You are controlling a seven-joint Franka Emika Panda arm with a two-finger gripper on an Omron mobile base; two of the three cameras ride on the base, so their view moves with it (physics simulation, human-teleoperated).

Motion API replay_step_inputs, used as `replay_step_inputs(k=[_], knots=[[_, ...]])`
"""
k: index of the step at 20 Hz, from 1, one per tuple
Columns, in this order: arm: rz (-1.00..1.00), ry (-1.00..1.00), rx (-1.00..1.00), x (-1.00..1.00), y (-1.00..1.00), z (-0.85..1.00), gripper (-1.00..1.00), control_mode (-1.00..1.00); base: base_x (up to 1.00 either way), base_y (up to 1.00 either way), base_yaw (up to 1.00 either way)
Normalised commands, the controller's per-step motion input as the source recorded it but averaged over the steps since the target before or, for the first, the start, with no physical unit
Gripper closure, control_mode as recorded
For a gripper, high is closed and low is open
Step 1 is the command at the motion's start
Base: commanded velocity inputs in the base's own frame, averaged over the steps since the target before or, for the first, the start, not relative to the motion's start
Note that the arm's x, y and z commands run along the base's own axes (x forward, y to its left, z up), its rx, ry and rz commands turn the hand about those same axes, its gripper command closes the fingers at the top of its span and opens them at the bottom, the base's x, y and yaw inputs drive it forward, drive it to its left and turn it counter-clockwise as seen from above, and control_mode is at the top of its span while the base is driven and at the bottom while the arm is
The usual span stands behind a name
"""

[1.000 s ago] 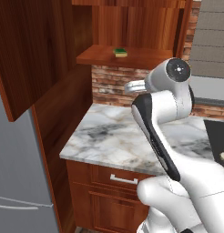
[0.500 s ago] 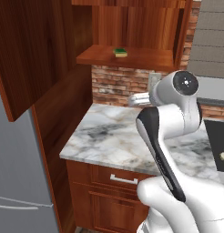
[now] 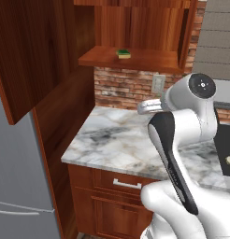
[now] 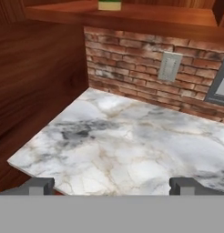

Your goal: Pick up the sponge and dish brush from the sink, and place them back in the cabinet, and close the cabinet door.

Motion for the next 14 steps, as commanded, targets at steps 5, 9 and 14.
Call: replay_step_inputs(k=[5,9,14], knots=[[0.01,0.01,0.01,-0.33,-0.18,-0.06,-1.00,-1.00,0.00,0.00,0.00],[0.00,0.00,0.00,-0.35,-0.06,-0.08,-1.00,-1.00,0.00,0.00,0.00],[0.00,0.00,0.00,-0.20,-0.02,0.00,-1.00,-1.00,0.00,0.00,0.00]])
